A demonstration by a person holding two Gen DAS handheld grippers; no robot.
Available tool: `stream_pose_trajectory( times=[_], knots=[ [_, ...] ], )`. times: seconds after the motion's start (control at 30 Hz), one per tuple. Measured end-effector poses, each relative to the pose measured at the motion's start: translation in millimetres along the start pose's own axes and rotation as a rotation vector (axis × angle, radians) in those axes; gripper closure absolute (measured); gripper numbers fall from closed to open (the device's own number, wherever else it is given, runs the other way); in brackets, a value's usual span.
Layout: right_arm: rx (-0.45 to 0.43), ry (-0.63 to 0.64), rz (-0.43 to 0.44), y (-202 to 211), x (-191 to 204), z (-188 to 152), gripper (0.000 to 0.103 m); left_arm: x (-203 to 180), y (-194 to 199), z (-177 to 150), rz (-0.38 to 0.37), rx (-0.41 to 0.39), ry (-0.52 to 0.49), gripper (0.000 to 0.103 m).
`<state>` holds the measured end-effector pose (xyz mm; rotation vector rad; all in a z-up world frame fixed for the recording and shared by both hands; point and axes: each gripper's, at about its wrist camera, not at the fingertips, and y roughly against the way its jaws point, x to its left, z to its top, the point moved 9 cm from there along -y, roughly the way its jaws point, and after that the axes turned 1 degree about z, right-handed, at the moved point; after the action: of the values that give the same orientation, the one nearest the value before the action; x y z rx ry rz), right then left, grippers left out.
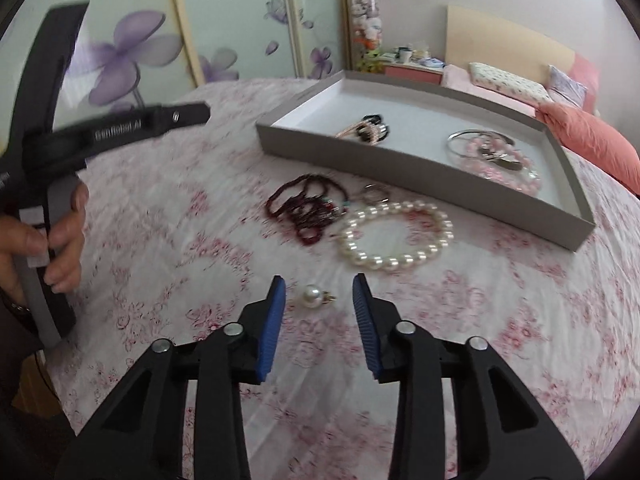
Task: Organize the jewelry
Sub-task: 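Grasp the second pearl earring with the right tool while the left tool moves to the red bead necklace, then close the left tool on the dark red bead necklace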
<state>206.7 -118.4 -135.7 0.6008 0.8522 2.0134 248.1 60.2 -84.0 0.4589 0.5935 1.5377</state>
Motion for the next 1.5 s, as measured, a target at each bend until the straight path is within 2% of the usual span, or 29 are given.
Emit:
stream_pose_trajectory(
  times=[0.3, 0.4, 0.7, 0.77, 0.83, 0.9, 1.0, 1.07, 1.13, 1.23, 1.4, 1.5],
  knots=[
    [0.033, 0.021, -0.043, -5.9, -2.2, -2.8, 0.089, -6.5, -2.4, -3.9, -0.011, 0.015, -0.010, 0.053],
    [0.035, 0.022, -0.065, -2.0, -8.3, -6.4, 0.089, -14.3, -2.5, -6.1, -0.027, 0.020, -0.027, 0.052],
    [0.029, -0.014, -0.050, 8.6, -14.3, -18.1, 0.088, -31.9, -6.9, -13.6, -0.051, 0.041, -0.056, 0.052],
    [0.029, -0.014, -0.044, 10.3, -13.2, -20.2, 0.086, -31.9, -7.6, -14.8, -0.050, 0.043, -0.059, 0.052],
    [0.028, -0.014, -0.042, 11.3, -12.4, -21.5, 0.079, -31.7, -8.6, -15.5, -0.049, 0.045, -0.059, 0.052],
    [0.028, -0.011, -0.046, 11.4, -12.3, -21.5, 0.078, -31.8, -9.7, -16.4, -0.047, 0.048, -0.058, 0.052],
    [0.029, -0.010, -0.052, 10.1, -12.5, -20.0, 0.079, -32.0, -11.5, -17.6, -0.047, 0.052, -0.059, 0.052],
    [0.029, -0.004, -0.065, 9.7, -13.2, -19.7, 0.087, -32.8, -12.1, -18.7, -0.050, 0.055, -0.061, 0.052],
    [0.030, -0.001, -0.074, 9.7, -14.6, -19.2, 0.089, -34.7, -12.4, -19.4, -0.055, 0.059, -0.065, 0.052],
    [0.030, -0.018, -0.149, 12.3, -34.3, -18.7, 0.089, -39.6, -12.4, -21.6, -0.067, 0.066, -0.076, 0.052],
    [0.037, -0.184, -0.331, 19.2, -111.5, -14.6, 0.089, -53.2, -12.9, -29.4, -0.097, 0.090, -0.120, 0.047],
    [0.033, -0.267, -0.411, 24.4, -152.6, -14.8, 0.089, -65.1, -14.6, -35.7, -0.118, 0.109, -0.159, 0.047]
  ],
)
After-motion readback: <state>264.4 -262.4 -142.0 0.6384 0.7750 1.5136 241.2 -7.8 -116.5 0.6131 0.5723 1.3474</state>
